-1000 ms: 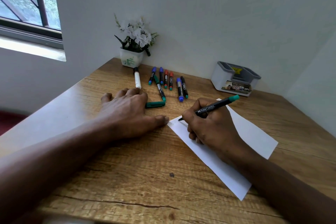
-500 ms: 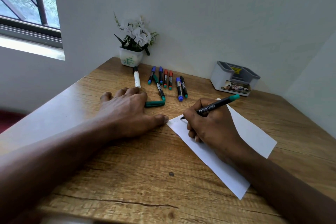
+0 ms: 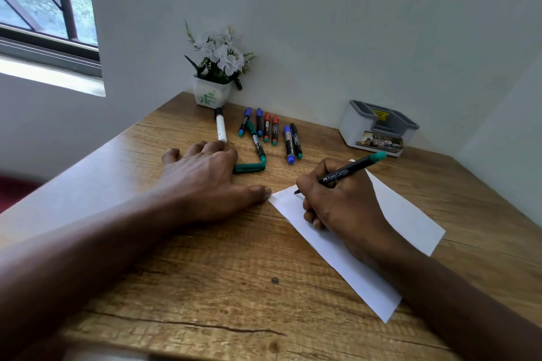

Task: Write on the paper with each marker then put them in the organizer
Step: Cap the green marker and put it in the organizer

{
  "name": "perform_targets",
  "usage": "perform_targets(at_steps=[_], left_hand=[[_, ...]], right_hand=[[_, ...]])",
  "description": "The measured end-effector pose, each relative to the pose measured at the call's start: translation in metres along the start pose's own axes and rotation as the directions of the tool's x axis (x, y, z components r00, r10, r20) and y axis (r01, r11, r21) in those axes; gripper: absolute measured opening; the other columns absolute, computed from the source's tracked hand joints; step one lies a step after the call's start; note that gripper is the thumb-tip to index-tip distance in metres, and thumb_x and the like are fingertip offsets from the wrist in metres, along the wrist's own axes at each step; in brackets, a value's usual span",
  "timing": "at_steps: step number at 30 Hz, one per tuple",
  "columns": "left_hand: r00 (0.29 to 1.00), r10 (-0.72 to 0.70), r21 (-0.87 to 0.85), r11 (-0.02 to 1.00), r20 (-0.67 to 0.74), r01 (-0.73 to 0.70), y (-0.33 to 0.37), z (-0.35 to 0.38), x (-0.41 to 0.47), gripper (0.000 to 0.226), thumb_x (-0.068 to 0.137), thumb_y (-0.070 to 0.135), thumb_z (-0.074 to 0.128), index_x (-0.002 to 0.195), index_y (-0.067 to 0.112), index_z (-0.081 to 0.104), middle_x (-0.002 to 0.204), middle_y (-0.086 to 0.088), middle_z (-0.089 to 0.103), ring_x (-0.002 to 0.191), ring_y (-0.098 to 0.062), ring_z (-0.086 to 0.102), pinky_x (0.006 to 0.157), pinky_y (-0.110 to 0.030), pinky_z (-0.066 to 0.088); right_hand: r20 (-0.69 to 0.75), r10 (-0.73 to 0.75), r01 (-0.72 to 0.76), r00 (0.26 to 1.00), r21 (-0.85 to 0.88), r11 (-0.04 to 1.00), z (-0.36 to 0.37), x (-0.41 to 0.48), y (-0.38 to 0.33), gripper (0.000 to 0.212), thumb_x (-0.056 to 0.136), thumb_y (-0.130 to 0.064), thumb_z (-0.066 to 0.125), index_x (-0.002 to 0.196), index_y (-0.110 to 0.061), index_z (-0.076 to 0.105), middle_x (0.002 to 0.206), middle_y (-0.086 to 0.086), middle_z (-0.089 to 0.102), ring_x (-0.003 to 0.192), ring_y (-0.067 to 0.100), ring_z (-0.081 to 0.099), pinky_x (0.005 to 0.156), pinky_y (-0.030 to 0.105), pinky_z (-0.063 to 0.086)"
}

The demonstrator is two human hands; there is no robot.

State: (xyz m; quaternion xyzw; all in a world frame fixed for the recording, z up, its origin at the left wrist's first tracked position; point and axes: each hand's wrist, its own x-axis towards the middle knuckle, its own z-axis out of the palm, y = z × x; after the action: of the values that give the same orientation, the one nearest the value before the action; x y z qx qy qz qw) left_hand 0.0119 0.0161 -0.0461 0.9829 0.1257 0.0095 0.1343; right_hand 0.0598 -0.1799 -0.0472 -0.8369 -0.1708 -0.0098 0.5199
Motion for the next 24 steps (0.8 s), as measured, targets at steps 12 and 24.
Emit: perform_targets(at_steps=[12, 24], left_hand=[[0.980, 0.046, -0.199, 0.976, -0.193, -0.085, -0.003, 0.002, -0.007, 0.066, 0.080, 0.076, 0.058, 0.139, 0.045, 0.052, 0.152, 0.009, 0.045, 0.138, -0.018, 0.043, 0.114, -0.057, 0.032], [0.912, 0.114, -0.334, 0.906, -0.394, -0.258, -0.001, 0.006, -0.004, 0.022, 0.092, 0.029, 0.071, 0.114, 0.035, 0.073, 0.091, 0.019, 0.070, 0.083, 0.001, 0.064, 0.067, -0.015, 0.045]], right_hand=[[0.129, 0.205, -0.242, 0.970, 0.534, 0.810, -0.013, 0.009, -0.003, 0.018, 0.098, -0.024, 0.060, 0.097, -0.010, 0.072, 0.073, 0.006, 0.072, 0.066, 0.016, 0.067, 0.053, 0.024, 0.047], [0.195, -0.057, -0.052, 0.979, 0.513, 0.857, -0.028, 0.010, -0.005, 0.031, 0.103, -0.022, 0.046, 0.100, -0.011, 0.075, 0.073, 0.006, 0.071, 0.066, 0.016, 0.064, 0.057, 0.028, 0.046]])
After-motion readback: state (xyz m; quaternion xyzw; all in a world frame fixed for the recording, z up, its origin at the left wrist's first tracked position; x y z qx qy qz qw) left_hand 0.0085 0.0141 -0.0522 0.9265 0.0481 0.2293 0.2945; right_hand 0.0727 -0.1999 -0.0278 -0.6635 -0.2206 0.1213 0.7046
